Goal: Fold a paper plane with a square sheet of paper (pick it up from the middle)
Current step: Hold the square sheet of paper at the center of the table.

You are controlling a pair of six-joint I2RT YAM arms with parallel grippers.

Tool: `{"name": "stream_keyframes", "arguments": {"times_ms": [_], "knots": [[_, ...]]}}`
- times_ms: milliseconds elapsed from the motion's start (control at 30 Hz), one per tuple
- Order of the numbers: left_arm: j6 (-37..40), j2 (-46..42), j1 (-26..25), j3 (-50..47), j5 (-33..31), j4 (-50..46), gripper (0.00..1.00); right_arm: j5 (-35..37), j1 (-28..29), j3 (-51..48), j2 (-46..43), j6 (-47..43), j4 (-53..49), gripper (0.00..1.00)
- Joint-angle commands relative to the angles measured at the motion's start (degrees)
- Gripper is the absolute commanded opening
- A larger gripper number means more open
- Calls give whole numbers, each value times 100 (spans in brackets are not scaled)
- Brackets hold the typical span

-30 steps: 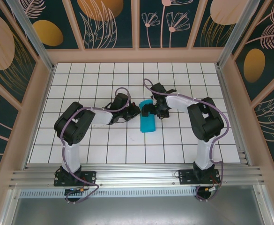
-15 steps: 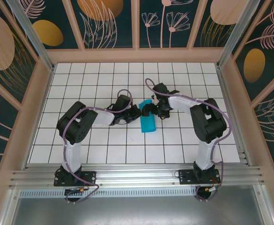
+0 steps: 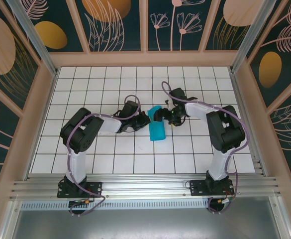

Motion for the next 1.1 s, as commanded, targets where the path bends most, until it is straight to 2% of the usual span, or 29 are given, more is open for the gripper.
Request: {"name": "stream_keyframes", "arguments": {"times_ms": [0,167,267,433,667,1067], "knots": [[113,31,-6,132,-82,-156,0,-58,-86,-200,124,0,138,89],[146,23,-5,150,-84,-194,0,-31,-74,-177,216,-72,72,78],[159,-47,-12,139,-61,-143,0,157,-31,-114,306,-120,-54,77],[311,-415,-5,128,-66,-133,2,404,123,-15,490,-199,-219,80],[355,-1034,-9,-189,-627,-292,9,776,149,2,619,-68,-277,82],[288,-1087,-5,-254,-707,-256,9,1069,248,82,817,-151,-444,86]]}}
